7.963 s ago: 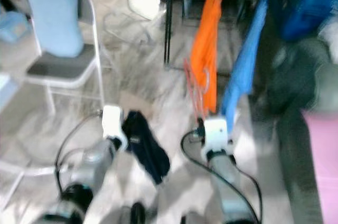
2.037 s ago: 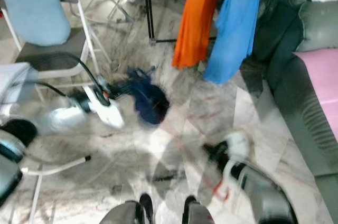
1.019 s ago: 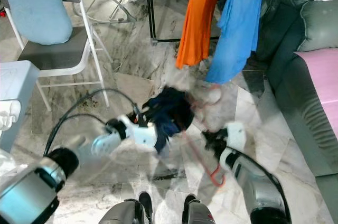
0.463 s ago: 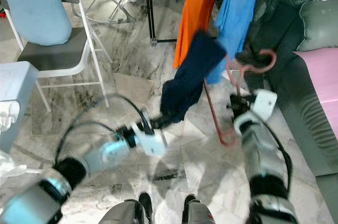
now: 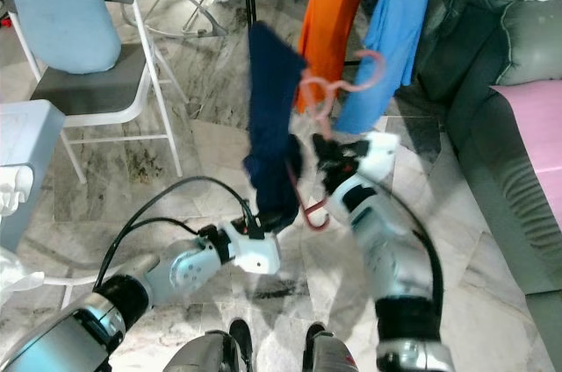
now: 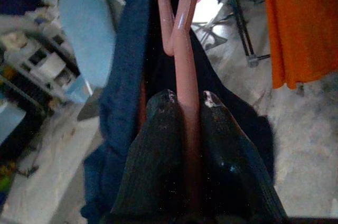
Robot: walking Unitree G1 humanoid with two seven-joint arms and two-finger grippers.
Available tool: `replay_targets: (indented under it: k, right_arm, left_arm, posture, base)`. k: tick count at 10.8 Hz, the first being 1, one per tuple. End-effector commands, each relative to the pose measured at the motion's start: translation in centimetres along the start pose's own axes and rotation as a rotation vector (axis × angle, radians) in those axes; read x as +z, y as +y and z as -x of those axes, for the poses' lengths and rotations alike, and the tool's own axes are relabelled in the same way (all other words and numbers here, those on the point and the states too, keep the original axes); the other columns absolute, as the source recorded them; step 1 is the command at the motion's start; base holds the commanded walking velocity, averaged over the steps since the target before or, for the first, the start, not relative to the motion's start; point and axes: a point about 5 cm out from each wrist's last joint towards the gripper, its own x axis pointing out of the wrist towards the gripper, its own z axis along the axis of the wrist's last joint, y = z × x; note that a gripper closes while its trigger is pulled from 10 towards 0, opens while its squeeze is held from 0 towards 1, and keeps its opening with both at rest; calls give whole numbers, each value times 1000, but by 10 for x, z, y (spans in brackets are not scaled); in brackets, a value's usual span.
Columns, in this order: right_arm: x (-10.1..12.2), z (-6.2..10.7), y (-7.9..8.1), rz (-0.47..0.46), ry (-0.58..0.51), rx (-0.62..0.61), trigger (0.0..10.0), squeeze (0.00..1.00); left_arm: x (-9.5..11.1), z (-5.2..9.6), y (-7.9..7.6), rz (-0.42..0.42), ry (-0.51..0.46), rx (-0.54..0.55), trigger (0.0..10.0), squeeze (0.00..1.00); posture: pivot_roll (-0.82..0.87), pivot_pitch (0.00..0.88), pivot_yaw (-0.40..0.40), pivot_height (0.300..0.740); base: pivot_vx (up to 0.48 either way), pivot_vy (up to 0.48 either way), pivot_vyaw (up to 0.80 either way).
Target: Hang hanger
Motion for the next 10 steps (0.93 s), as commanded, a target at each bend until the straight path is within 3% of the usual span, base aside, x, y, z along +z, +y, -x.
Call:
replay_targets:
  k: [1,2,3,5,6,7,10]
  right_arm:
    - [18,-4,18,61,-95,84,10000,0]
    - [20,-2,19,218,-116,63,10000,0]
    - [24,0,23,298,-159,62,10000,0]
    - [19,5,32,344,-169,80,10000,0]
    - [18,7,34,339,-191,74,10000,0]
    - [18,8,37,347,-207,88,10000,0]
    - [15,11,46,380,-222,128,10000,0]
  left_arm:
    - [6,2,-30,-4,-15,-151,10000,0]
    - [6,2,-38,5,-6,-185,10000,0]
    - [4,2,-43,5,17,-225,10000,0]
    - [-4,2,-36,-12,85,-174,10000,0]
    - [-6,3,-33,3,94,-144,10000,125]
    - [-5,3,-34,25,88,-146,10000,1000]
    - [-3,2,-34,65,83,-141,10000,1000]
  posture:
    - [-68,239,65,740]
    - [-71,239,65,740]
    - [-74,236,65,740]
    - [-80,234,69,740]
    - [-81,235,70,740]
    - [-87,238,73,740]
    - [-95,236,79,740]
  base:
    - [0,0,0]
    - [0,0,0]
    - [0,0,0]
    - [0,0,0]
    - [0,0,0]
    - [0,0,0]
    - [0,0,0]
